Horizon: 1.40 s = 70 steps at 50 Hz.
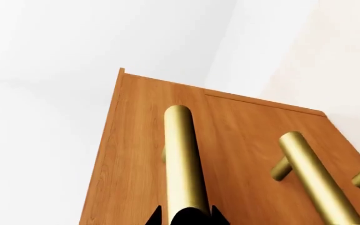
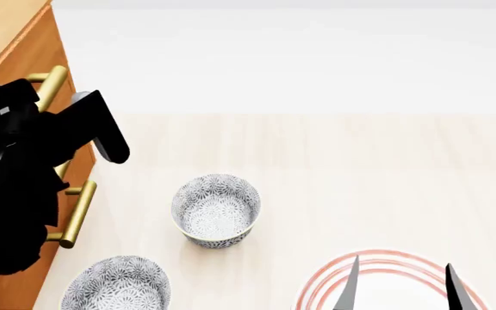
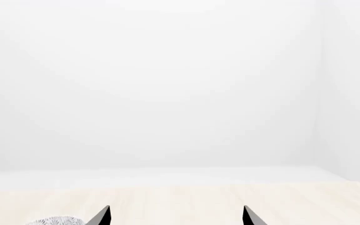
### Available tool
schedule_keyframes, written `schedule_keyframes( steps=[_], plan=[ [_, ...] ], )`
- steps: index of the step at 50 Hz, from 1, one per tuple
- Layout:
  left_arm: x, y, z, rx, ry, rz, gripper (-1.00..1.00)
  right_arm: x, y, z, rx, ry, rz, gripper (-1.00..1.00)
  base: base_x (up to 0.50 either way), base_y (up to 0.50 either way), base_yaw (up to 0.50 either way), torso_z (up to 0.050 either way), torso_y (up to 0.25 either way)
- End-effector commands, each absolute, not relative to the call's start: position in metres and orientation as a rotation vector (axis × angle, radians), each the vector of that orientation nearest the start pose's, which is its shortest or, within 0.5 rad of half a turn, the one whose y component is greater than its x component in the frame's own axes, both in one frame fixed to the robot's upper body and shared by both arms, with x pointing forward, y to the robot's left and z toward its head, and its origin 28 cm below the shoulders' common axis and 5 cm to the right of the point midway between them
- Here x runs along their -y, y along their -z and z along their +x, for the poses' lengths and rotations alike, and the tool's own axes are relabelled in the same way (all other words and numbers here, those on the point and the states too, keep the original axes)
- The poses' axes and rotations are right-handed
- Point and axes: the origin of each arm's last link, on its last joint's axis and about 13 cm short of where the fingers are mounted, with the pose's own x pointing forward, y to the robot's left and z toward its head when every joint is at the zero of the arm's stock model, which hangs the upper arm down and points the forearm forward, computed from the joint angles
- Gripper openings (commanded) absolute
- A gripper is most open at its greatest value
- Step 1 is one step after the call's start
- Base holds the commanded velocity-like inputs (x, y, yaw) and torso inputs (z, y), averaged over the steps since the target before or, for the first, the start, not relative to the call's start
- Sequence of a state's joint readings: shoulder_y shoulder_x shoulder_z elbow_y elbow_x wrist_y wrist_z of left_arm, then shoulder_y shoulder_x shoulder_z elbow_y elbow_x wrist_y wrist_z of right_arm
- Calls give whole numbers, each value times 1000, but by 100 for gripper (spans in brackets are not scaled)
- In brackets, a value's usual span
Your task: Open the top drawer of the cabinet.
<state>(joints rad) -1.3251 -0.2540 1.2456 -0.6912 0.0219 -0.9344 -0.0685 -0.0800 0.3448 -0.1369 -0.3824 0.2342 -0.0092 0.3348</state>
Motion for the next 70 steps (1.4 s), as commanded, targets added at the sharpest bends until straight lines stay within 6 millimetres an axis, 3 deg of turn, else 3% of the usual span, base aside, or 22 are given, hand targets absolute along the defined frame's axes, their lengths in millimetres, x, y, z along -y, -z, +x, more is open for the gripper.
schedule_keyframes(
  steps=[1,26,43,62,63,70],
  plan=[
    [-231,-208,392,-386,-136,1233,-100,128,-79,191,265,91,-28,100,-14,0,6,0,10],
    [-197,-234,370,-302,-89,1244,-100,130,-86,186,287,97,-13,100,-14,0,7,1,10],
    [-169,-231,358,-252,-23,1275,-100,133,-88,183,306,103,-3,100,-10,0,4,1,8],
    [-153,-231,352,-221,2,1286,-100,136,-88,184,309,113,2,100,-10,0,3,2,8],
    [-152,-231,351,-221,6,1292,100,136,-88,184,309,113,2,100,0,0,0,0,10],
    [-144,-234,346,-206,9,1311,100,136,-88,184,308,116,3,100,0,0,0,0,0]
  ],
)
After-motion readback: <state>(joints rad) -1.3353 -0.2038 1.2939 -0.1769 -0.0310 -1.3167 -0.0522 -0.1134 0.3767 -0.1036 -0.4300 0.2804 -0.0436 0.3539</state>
